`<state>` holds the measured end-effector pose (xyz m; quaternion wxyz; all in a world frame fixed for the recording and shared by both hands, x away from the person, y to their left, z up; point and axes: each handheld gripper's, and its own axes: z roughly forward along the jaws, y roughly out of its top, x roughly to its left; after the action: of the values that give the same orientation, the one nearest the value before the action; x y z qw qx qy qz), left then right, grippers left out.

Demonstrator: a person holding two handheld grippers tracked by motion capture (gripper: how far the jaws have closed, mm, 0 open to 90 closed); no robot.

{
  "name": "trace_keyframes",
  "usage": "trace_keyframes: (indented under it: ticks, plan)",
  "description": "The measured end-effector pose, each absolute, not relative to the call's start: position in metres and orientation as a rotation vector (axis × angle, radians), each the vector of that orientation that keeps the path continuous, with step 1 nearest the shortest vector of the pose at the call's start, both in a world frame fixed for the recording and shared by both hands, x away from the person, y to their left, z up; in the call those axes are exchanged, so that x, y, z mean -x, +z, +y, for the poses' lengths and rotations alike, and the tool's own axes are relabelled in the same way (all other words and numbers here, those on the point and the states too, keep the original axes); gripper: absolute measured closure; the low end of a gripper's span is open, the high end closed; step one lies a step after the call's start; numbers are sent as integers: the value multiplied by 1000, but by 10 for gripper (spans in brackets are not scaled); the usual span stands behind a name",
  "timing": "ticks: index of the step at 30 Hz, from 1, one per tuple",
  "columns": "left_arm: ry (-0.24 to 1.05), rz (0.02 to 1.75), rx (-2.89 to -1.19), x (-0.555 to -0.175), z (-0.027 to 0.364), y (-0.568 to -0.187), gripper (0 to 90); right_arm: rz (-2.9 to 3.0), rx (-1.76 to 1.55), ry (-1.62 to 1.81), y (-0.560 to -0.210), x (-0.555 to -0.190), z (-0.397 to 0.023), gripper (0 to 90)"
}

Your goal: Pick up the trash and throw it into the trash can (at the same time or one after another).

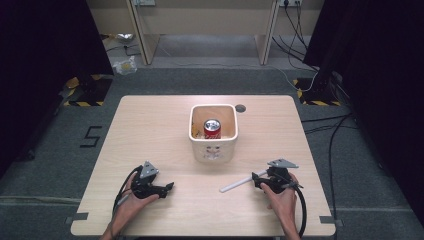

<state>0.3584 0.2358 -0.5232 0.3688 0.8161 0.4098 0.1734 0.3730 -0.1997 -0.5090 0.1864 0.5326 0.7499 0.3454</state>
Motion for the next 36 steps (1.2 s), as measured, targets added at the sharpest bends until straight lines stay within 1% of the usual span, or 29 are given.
trace_keyframes:
  ticks: [10, 12, 18, 31, 36]
  plan:
    - [444, 1052, -2095, -359, 236, -523, 140, 2023, -1581, 1035, -513, -383, -198, 255]
    - [444, 1051, -2095, -359, 236, -523, 140, 1984, -1604, 1048, -514, -390, -195, 248]
    - [444, 1049, -2096, -359, 236, -523, 140, 1925, -1616, 1017, -510, -398, -190, 239]
    - [442, 1049, -2095, -359, 236, -523, 140, 1919, -1586, 999, -504, -418, -165, 231]
    - [442, 1049, -2095, -359, 236, -523, 140, 1926, -1576, 939, -509, -413, -165, 234]
